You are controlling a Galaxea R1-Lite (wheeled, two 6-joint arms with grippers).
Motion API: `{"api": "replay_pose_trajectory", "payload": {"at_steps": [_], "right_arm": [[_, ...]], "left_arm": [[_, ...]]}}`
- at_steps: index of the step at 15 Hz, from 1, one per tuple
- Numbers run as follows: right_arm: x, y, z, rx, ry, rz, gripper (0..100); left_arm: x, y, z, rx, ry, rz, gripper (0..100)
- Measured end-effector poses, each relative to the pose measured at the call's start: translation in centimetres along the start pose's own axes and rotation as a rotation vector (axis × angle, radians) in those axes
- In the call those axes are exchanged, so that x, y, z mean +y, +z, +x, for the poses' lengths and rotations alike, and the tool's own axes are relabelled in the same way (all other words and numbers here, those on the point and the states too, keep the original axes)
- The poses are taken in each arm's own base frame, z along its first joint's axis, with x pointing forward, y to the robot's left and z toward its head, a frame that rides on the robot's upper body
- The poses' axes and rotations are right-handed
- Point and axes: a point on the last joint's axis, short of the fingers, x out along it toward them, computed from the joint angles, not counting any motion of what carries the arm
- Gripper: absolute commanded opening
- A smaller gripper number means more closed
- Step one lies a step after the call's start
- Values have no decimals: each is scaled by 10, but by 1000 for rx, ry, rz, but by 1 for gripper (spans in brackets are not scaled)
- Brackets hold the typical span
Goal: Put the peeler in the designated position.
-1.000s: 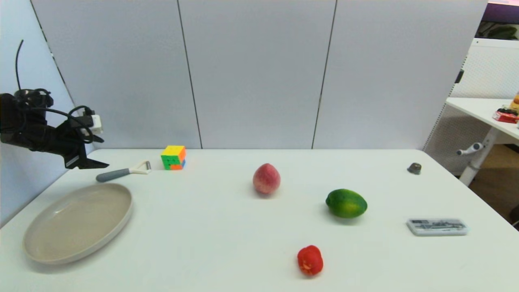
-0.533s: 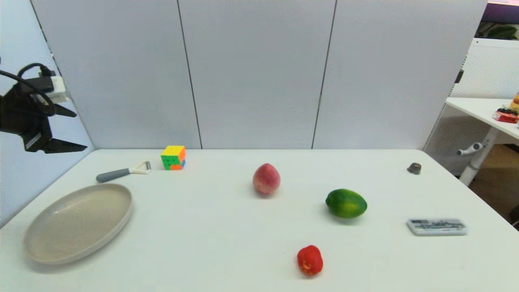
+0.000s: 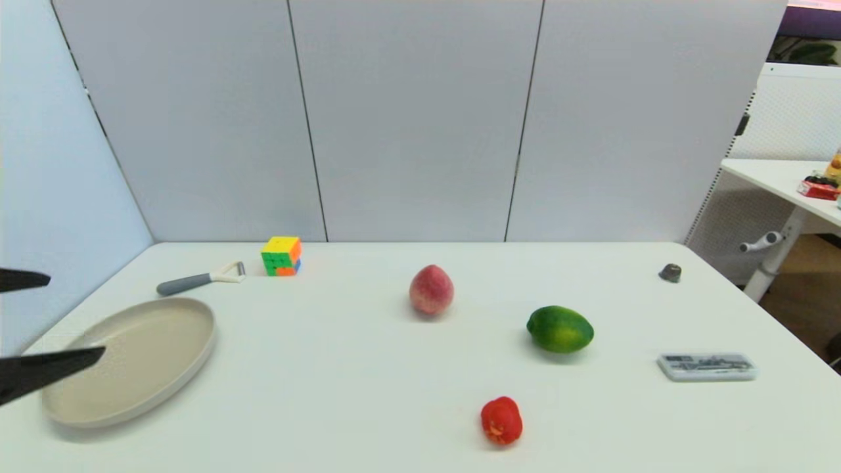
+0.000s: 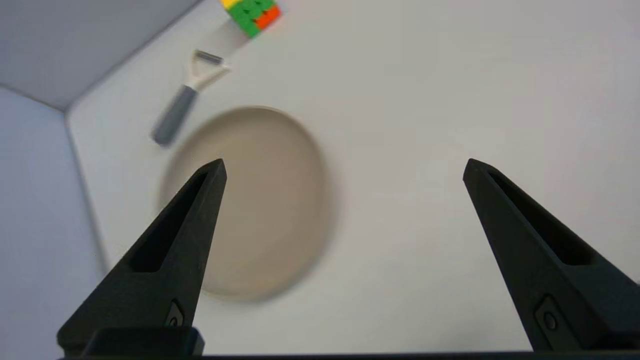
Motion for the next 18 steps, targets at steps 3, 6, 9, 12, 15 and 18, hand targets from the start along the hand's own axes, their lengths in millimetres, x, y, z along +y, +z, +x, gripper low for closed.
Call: {"api": "replay_pose_trajectory", "payload": {"at_steps": [3, 6, 9, 12, 15, 18], "right_arm": [[0, 0, 0, 0, 0, 0, 100], [0, 0, 0, 0, 0, 0, 100], [0, 0, 0, 0, 0, 0, 100], [0, 0, 0, 0, 0, 0, 100], [0, 0, 0, 0, -1, 0, 100], [0, 0, 0, 0, 0, 0, 100]], "left_arm": [[-48, -43, -17, -132, 54, -111, 100], [-71, -73, -27, -353, 177, -86, 100], [-87, -100, -32, -460, 301, -66, 100], [-98, -132, -14, -431, 321, -108, 100], [-112, -166, 3, -417, 351, -160, 100], [-119, -184, 10, -445, 403, -263, 100]]}}
